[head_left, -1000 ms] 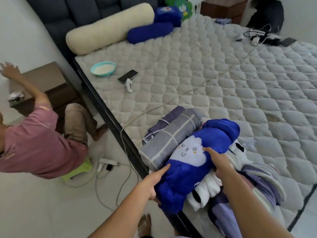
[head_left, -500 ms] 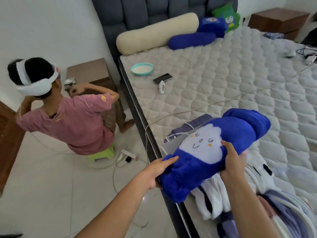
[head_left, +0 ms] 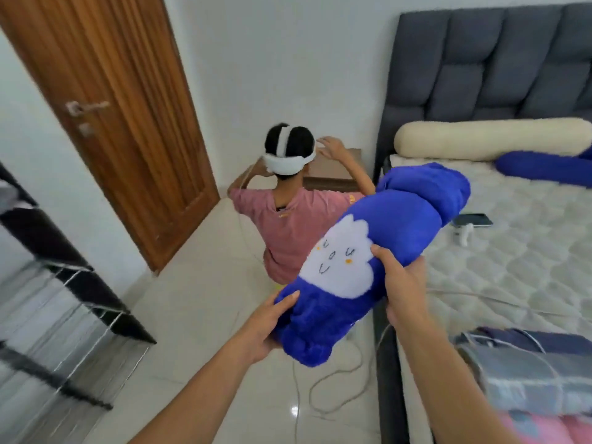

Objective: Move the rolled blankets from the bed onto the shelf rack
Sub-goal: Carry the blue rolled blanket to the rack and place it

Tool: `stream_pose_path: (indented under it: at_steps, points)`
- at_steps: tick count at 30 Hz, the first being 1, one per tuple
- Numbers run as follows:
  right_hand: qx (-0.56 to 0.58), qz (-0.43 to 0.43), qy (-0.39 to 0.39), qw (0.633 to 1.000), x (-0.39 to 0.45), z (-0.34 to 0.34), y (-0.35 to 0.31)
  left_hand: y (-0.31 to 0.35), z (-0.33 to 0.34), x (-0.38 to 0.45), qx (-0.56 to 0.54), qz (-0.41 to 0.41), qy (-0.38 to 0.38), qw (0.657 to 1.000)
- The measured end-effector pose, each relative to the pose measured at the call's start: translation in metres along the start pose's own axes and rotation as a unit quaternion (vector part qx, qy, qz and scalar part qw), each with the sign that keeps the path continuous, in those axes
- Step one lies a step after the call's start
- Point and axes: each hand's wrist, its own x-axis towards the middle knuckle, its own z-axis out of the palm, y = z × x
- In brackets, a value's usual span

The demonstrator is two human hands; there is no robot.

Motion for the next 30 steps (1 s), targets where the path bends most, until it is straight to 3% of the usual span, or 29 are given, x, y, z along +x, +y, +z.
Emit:
stream_pose_path:
  at_steps: [6, 11, 15, 25, 30]
  points:
    - [-0.063, -0.028, -0.201, 0.977, -0.066, 0.191, 0.024, 0.022, -0.155, -0.067, -0.097, 0.065, 0.127, 0.985]
    - [-0.106, -0.051, -0.342, 0.932, -0.144, 0.318, 0.066, 0.018, -0.268, -0.127, -0.224, 0.083, 0.253, 0.937]
    - [-0.143, -0.060, -0.445, 0.882, -0.192, 0.397, 0.095, 0.008, -0.334, -0.155, -0.254, 0.081, 0.338, 0.902]
    - [-0.151, -0.074, -0.601, 0.781, -0.236, 0.608, 0.154, 0.059, -0.469, -0.169, -0.343, 0.188, 0.448, 0.804]
    - [-0.133, -0.071, -0.654, 0.741, -0.225, 0.713, 0.169, 0.111, -0.518, -0.138, -0.365, 0.223, 0.464, 0.775]
